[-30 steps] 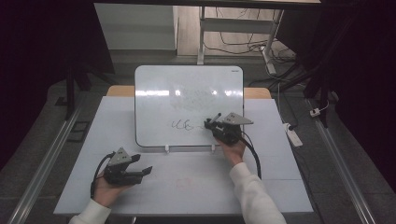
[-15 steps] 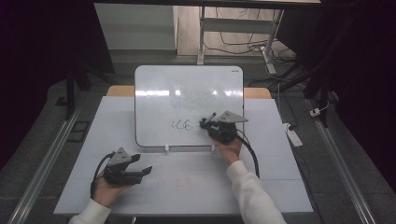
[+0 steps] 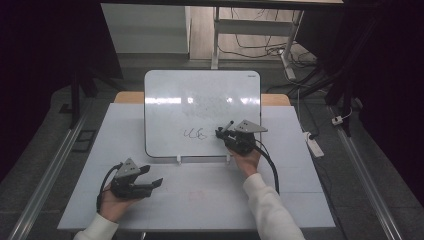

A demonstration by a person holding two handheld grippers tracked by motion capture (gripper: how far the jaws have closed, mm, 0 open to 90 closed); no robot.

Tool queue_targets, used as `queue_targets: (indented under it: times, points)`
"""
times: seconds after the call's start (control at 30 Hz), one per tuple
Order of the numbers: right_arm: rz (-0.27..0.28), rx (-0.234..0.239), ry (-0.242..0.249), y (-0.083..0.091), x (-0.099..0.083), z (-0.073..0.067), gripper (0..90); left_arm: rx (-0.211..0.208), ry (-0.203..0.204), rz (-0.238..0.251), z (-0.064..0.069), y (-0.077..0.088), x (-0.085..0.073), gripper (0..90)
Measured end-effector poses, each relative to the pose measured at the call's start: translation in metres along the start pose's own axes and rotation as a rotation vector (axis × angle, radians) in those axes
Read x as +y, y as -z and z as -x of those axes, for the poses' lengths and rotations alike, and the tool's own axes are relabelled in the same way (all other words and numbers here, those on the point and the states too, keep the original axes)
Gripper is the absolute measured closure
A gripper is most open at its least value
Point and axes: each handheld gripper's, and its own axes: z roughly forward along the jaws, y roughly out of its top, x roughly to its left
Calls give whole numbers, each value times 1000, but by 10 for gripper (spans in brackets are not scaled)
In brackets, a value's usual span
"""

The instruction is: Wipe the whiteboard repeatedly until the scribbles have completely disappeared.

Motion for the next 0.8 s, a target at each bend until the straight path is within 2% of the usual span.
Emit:
queue_targets:
  times: [0.03, 0.13, 0.17, 0.2, 0.3, 0.33, 0.43, 0.5, 0.6, 0.63, 0.67, 0.77, 0.8]
  points:
    - [2, -8, 10, -1, 0, -3, 781, 1, 3, 4, 0, 0, 0, 313]
    - [-34, 39, 59, -10, 0, -14, 781, -2, 5, -2, -1, -2, 0, 312]
    - [-37, 41, 67, -12, 2, -15, 781, -2, 5, -2, -1, -2, 0, 312]
    - [-37, 41, 67, -12, 2, -15, 781, -1, 2, -5, -1, -2, 0, 312]
    - [21, 9, -9, -14, 9, -6, 782, 0, 5, 5, -1, 0, 0, 312]
    - [18, 8, -6, -15, 8, -8, 781, 0, 5, 5, -1, 0, 0, 313]
    - [-34, 69, 48, -22, 4, -22, 781, -3, 6, -1, -2, -1, 0, 312]
    - [-42, 72, 63, -24, 3, -25, 782, -3, 5, 0, -1, -1, 0, 312]
    - [3, 24, 12, -18, 7, -13, 782, -1, 2, 10, 0, 2, 0, 312]
    - [5, 24, 6, -17, 7, -11, 782, -1, 5, 11, 0, 2, 0, 313]
    - [5, 22, 13, -17, 6, -13, 782, -1, 5, 11, 0, 2, 0, 313]
    - [-40, 55, 68, -20, 3, -23, 781, -2, 8, 5, -2, 0, 0, 312]
    - [-49, 50, 87, -20, 4, -23, 782, -4, 7, 4, -2, 0, 0, 312]
